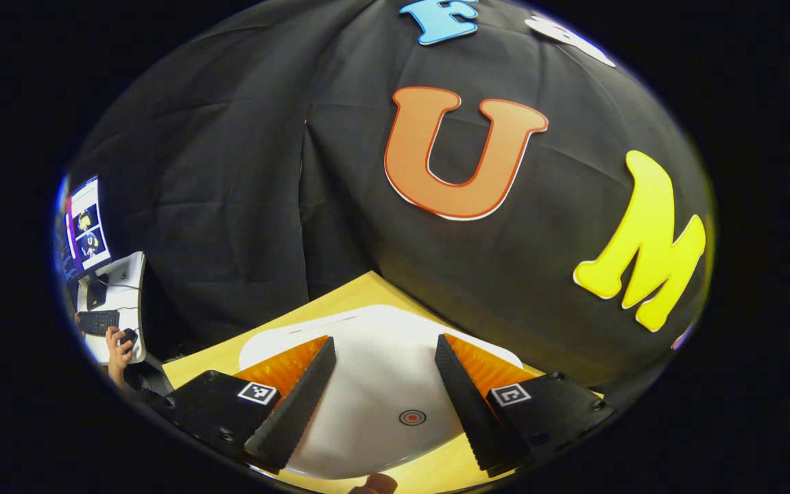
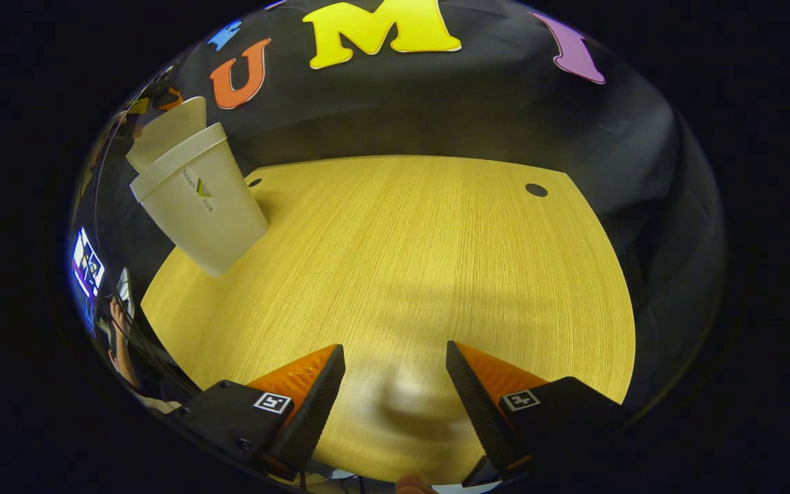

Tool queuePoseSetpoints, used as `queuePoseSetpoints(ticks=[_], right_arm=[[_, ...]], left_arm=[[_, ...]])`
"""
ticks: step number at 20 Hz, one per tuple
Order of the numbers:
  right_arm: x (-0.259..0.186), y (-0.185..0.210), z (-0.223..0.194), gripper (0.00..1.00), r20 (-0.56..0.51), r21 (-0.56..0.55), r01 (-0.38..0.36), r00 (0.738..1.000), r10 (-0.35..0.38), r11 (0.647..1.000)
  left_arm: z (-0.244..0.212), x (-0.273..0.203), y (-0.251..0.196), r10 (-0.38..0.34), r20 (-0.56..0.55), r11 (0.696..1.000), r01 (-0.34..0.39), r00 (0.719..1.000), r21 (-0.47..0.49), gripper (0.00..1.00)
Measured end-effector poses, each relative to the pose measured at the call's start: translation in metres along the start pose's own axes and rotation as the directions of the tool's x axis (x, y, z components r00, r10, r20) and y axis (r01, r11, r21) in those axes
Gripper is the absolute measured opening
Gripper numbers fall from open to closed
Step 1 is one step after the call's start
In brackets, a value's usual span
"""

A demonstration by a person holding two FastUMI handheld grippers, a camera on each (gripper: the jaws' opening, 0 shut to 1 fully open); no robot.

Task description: Press the lid of the desktop garbage bin to open it, pick up the crumpled paper on the desktop and throw it into the bin, then pick up the pop can on the desktop and drop it into the bin, and finally close the garbage bin lid.

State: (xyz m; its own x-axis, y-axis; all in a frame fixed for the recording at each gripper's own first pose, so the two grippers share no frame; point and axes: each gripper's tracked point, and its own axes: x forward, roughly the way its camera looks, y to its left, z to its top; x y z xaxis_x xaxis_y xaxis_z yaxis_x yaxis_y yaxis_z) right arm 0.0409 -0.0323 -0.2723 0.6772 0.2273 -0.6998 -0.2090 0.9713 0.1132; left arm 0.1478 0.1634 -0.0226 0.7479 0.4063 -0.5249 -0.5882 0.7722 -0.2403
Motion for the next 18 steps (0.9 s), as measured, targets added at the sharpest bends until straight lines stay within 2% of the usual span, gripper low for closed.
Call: queuePoseSetpoints(ticks=[4,9,12,18], right_arm=[[0.001,-0.002,-0.008,0.95,-0.013,-0.003,-0.007,1.000,0.007,1.000],[0.002,-0.011,-0.016,0.95,-0.022,0.014,-0.005,1.000,0.005,1.000],[0.005,-0.014,-0.018,0.95,-0.023,0.052,-0.011,1.000,0.012,0.999],[0.010,-0.002,-0.017,0.95,0.009,0.086,-0.079,0.997,0.078,0.993]], left_arm=[[-0.037,0.001,0.002,0.029,-0.040,0.997,-0.027,0.999,0.066,0.97],[-0.049,0.000,0.000,0.061,-0.028,0.986,-0.056,0.998,0.154,0.97],[-0.056,0.004,-0.005,0.066,-0.006,0.992,-0.065,0.998,0.108,0.98],[-0.056,0.006,0.003,0.095,0.036,0.979,-0.100,0.995,0.175,0.98]])
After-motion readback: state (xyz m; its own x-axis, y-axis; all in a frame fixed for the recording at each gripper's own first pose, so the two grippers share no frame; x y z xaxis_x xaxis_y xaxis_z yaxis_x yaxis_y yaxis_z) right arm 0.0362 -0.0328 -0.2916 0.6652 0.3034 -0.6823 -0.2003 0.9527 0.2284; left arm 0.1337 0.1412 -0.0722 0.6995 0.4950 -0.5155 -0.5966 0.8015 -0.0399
